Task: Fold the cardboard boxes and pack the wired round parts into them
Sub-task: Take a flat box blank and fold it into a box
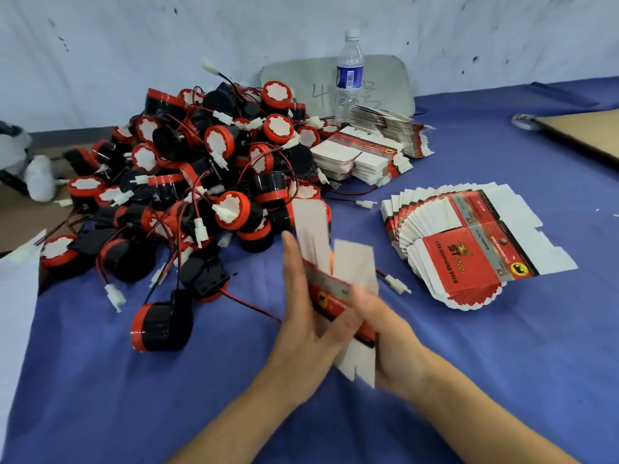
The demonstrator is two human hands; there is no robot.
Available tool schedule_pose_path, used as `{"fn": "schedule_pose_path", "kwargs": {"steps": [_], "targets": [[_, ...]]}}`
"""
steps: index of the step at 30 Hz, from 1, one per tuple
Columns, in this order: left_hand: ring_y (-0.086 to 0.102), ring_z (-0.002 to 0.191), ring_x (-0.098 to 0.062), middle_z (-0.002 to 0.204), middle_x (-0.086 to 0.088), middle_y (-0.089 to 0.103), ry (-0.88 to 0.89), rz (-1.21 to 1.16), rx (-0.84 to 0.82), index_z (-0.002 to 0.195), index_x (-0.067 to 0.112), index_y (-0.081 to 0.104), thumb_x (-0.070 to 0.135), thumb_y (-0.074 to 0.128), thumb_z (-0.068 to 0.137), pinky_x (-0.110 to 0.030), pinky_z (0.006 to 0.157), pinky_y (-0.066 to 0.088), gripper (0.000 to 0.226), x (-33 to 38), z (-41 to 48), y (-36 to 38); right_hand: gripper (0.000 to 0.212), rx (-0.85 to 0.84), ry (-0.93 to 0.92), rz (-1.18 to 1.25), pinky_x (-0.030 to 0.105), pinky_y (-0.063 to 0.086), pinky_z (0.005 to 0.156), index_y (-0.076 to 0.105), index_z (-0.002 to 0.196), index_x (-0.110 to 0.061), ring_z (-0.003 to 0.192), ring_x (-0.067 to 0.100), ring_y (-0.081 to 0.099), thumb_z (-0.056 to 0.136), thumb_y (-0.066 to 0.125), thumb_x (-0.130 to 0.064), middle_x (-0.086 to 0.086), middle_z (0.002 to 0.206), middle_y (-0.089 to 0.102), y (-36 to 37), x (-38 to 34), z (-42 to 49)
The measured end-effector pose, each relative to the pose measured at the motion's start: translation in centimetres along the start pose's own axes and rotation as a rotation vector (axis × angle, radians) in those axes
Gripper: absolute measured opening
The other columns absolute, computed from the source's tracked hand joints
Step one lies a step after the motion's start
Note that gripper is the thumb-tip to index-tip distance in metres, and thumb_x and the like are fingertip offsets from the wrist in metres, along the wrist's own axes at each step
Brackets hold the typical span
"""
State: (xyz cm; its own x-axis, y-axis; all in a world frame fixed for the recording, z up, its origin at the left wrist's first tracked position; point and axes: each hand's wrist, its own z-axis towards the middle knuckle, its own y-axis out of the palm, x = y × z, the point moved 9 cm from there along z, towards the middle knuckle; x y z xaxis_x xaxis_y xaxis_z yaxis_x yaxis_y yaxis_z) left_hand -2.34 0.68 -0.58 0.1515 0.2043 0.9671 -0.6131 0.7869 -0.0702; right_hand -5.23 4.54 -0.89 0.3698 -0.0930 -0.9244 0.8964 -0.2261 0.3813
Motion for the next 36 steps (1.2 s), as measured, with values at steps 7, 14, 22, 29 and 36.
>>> {"fn": "schedule_pose_path", "kwargs": {"steps": [7, 14, 22, 29, 36], "targets": [[0.057, 0.121, -0.01, 0.142, 0.006, 0.052, -0.027, -0.28, 0.123, 0.145, 0.042, 0.018, 0.04, 0.069, 0.08, -0.021, 0.085, 0.052, 0.083, 0.4, 0.0, -2.8, 0.067, 0.414, -0.166, 0.007, 0.037, 0.058, 0.081, 0.047, 0.135, -0.02, 0.1, 0.025, 0.069, 0.08, 0.068, -0.052, 0.006, 0.111, 0.071, -6.4, -1.8, 0.2], [0.065, 0.111, -0.012, 0.114, 0.009, 0.071, -0.346, -0.389, -0.263, 0.106, 0.049, 0.07, 0.067, 0.082, 0.054, -0.024, 0.09, 0.051, 0.056, -2.3, -3.0, 3.2, 0.086, 0.653, -0.312, -0.55, 0.016, 0.048, 0.083, 0.032, 0.143, -0.036, 0.099, -0.009, 0.06, 0.068, 0.056, -0.072, -0.038, 0.106, 0.06, -7.8, -2.2, -0.5], [0.062, 0.111, -0.002, 0.12, 0.02, 0.065, -0.138, -0.201, -0.107, 0.136, 0.023, 0.044, 0.065, 0.076, 0.065, -0.013, 0.083, 0.05, 0.088, -0.2, -2.2, 1.3, 0.065, 0.427, -0.324, -0.333, 0.006, 0.045, 0.08, 0.039, 0.135, -0.039, 0.105, -0.011, 0.058, 0.077, 0.06, -0.059, -0.038, 0.111, 0.06, -5.9, -3.2, 0.0], [0.008, 0.132, 0.025, 0.138, 0.052, -0.005, 0.039, 0.234, 0.073, 0.148, 0.021, -0.02, 0.095, 0.041, 0.059, -0.002, 0.101, 0.023, 0.131, 0.0, 0.6, -2.1, 0.096, 0.035, 0.032, -0.161, 0.029, 0.036, 0.111, 0.04, 0.143, -0.014, 0.137, 0.015, 0.041, 0.068, 0.074, -0.063, -0.001, 0.146, 0.047, -0.5, 1.1, 0.3], [0.042, 0.127, 0.011, 0.143, 0.034, 0.03, -0.013, -0.065, 0.116, 0.146, 0.042, -0.006, 0.047, 0.076, 0.066, -0.006, 0.089, 0.042, 0.115, -0.7, 0.8, -2.4, 0.052, 0.067, -0.045, 0.216, 0.031, 0.054, 0.087, 0.072, 0.115, -0.022, 0.105, 0.019, 0.066, 0.077, 0.066, -0.058, 0.005, 0.116, 0.07, -1.9, -0.1, -0.5]]}}
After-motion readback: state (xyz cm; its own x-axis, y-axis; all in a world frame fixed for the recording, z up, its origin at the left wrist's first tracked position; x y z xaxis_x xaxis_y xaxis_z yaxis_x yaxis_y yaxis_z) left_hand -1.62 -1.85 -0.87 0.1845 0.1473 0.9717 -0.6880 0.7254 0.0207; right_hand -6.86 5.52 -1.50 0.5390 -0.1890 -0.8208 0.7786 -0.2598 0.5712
